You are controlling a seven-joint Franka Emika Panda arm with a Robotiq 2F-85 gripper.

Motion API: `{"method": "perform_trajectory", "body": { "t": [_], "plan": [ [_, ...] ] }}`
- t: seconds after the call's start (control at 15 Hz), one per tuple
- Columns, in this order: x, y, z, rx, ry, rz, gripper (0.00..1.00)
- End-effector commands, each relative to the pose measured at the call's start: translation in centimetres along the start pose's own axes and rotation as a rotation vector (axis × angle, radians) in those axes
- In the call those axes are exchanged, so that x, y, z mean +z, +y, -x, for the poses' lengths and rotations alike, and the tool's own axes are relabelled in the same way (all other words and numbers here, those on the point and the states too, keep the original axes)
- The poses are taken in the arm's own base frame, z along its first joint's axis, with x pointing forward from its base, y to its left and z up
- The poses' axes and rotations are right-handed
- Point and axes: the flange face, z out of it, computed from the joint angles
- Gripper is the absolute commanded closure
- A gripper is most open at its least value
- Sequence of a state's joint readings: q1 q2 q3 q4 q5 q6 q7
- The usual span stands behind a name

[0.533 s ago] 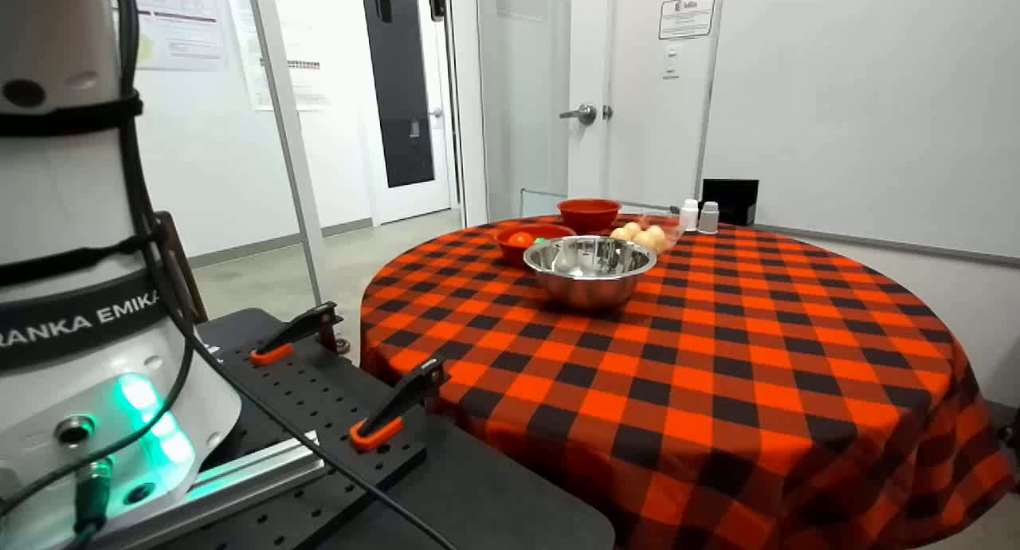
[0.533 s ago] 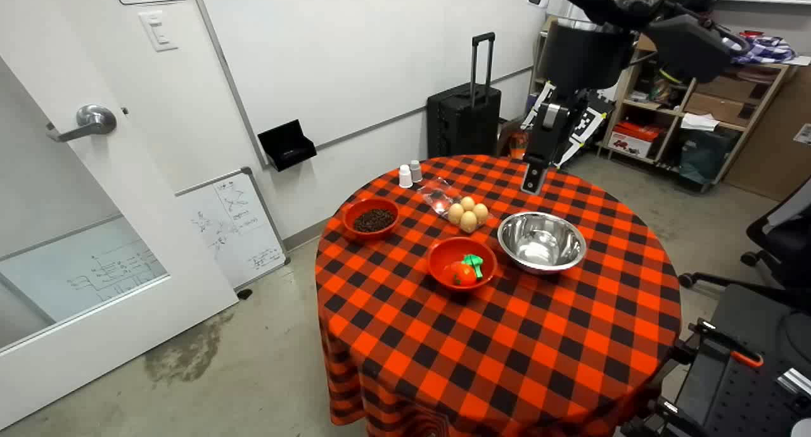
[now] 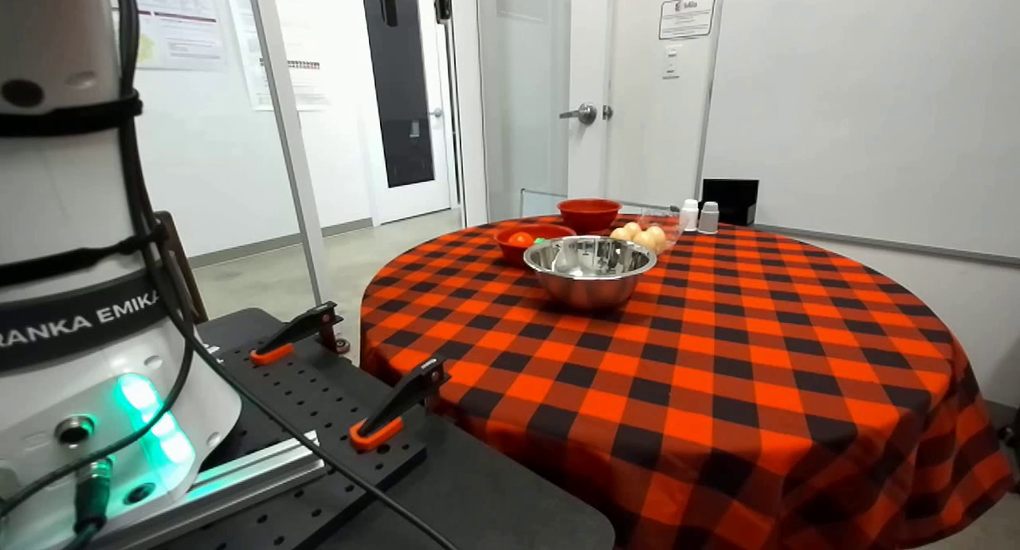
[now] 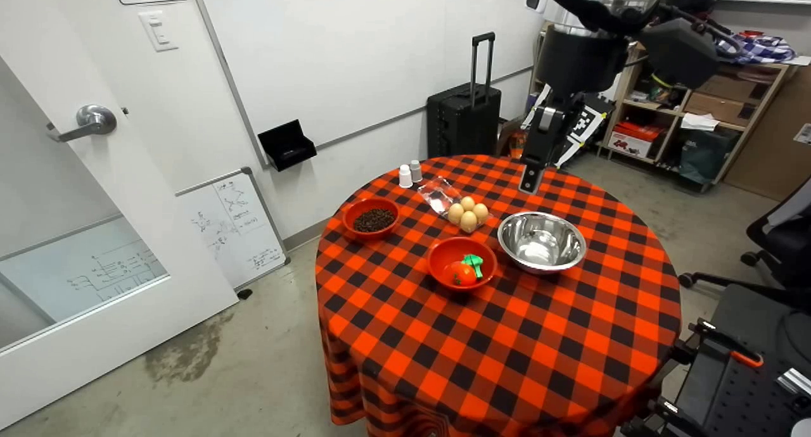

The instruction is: Pick the objects in the red bowl and an egg and put them in the silver bowl

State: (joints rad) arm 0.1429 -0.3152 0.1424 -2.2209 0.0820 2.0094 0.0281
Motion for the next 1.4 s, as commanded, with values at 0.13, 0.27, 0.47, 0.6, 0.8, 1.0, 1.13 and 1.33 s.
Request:
{"method": "perform_trajectory", "body": {
  "t": [0.13,0.27,0.47,0.6,0.8,1.0,1.13,1.33],
  "plan": [
    [5.3,3.2,-4.7,0.107,0.044,0.056,0.0],
    [7.7,4.3,-6.6,0.174,0.075,0.055,0.0],
    [11.8,5.8,-8.8,0.281,0.096,0.035,0.0],
    [14.4,6.7,-9.8,0.332,0.08,0.038,0.0],
    [18.1,7.7,-10.4,0.382,0.035,0.059,0.0],
    [21.4,8.4,-10.4,0.419,-0.027,0.086,0.0],
    [23.4,9.0,-10.5,0.445,-0.048,0.094,0.0],
    [25.0,9.6,-11.1,0.455,-0.04,0.097,0.0]
  ]
}}
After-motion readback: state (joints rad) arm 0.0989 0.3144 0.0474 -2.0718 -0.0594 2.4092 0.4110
